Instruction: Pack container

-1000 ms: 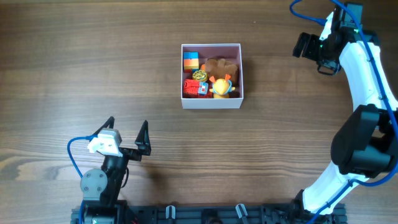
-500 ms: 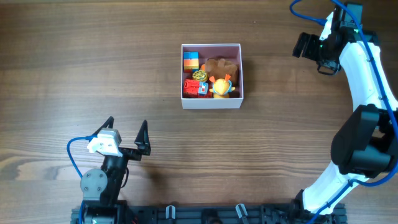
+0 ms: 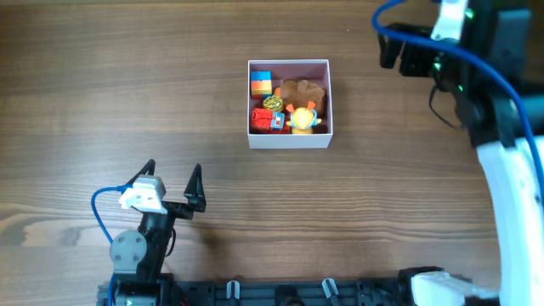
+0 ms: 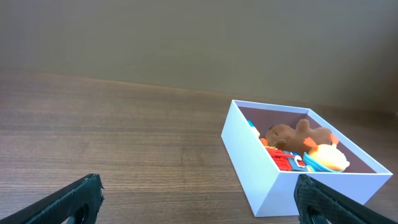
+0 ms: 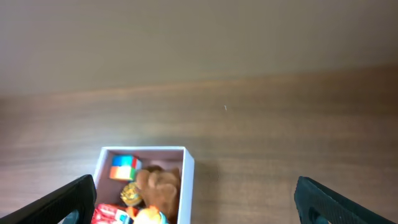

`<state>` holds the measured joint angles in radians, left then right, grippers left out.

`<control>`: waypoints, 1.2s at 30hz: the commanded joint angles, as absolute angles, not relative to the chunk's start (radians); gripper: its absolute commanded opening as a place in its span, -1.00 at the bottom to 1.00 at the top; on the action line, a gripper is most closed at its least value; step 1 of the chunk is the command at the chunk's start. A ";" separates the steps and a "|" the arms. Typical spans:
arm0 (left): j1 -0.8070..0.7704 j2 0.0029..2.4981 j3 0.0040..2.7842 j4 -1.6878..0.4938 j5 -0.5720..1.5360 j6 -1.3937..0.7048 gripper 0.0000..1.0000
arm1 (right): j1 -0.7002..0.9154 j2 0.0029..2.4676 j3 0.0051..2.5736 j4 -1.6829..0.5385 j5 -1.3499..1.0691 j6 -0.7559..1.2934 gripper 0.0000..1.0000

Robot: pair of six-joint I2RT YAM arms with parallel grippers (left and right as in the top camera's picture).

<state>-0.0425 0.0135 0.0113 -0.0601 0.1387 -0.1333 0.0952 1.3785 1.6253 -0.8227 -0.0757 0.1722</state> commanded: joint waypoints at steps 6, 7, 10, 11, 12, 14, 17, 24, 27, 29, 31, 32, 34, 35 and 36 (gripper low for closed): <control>-0.034 0.004 0.006 -0.065 0.129 -0.142 1.00 | 0.061 0.807 1.121 -0.525 -0.068 0.182 1.00; -0.034 0.004 0.006 -0.065 0.129 -0.142 1.00 | 0.053 0.734 1.044 -0.487 -0.068 0.181 1.00; -0.034 0.004 0.006 -0.065 0.129 -0.142 1.00 | 0.051 0.526 0.790 -0.343 -0.080 0.120 1.00; -0.034 0.004 0.006 -0.065 0.129 -0.142 1.00 | 0.051 0.477 0.716 -0.294 -0.083 0.104 0.99; -0.034 0.004 0.006 -0.065 0.129 -0.142 0.99 | 0.051 0.423 0.633 -0.225 -0.084 0.105 0.99; -0.034 0.004 0.006 -0.065 0.129 -0.142 0.99 | 0.051 0.301 0.461 -0.072 -0.114 0.105 1.00; -0.034 0.004 0.006 -0.065 0.129 -0.142 1.00 | 0.051 0.163 0.321 0.020 -0.133 0.105 1.00; -0.034 0.004 0.006 -0.065 0.129 -0.142 0.99 | 0.051 0.006 0.224 0.051 -0.149 0.107 0.99; -0.034 0.004 0.006 -0.065 0.129 -0.142 1.00 | 0.051 0.004 0.180 0.132 -0.167 0.108 0.99; -0.034 0.004 0.006 -0.065 0.129 -0.142 1.00 | 0.051 0.004 0.160 0.162 -0.167 0.107 0.99; -0.034 0.004 0.006 -0.065 0.129 -0.142 0.99 | 0.051 0.004 0.138 0.173 -0.166 0.099 1.00; -0.034 0.004 0.006 -0.065 0.129 -0.142 0.99 | 0.051 0.004 0.118 0.172 -0.166 0.076 0.99; -0.034 0.004 0.006 -0.065 0.129 -0.142 0.99 | 0.051 0.004 0.086 0.173 -0.167 0.054 1.00; -0.034 0.004 0.006 -0.065 0.129 -0.142 1.00 | 0.051 0.004 0.069 0.176 -0.167 0.054 1.00; -0.034 0.004 0.006 -0.065 0.129 -0.142 0.99 | 0.051 0.004 0.059 0.178 -0.166 0.052 1.00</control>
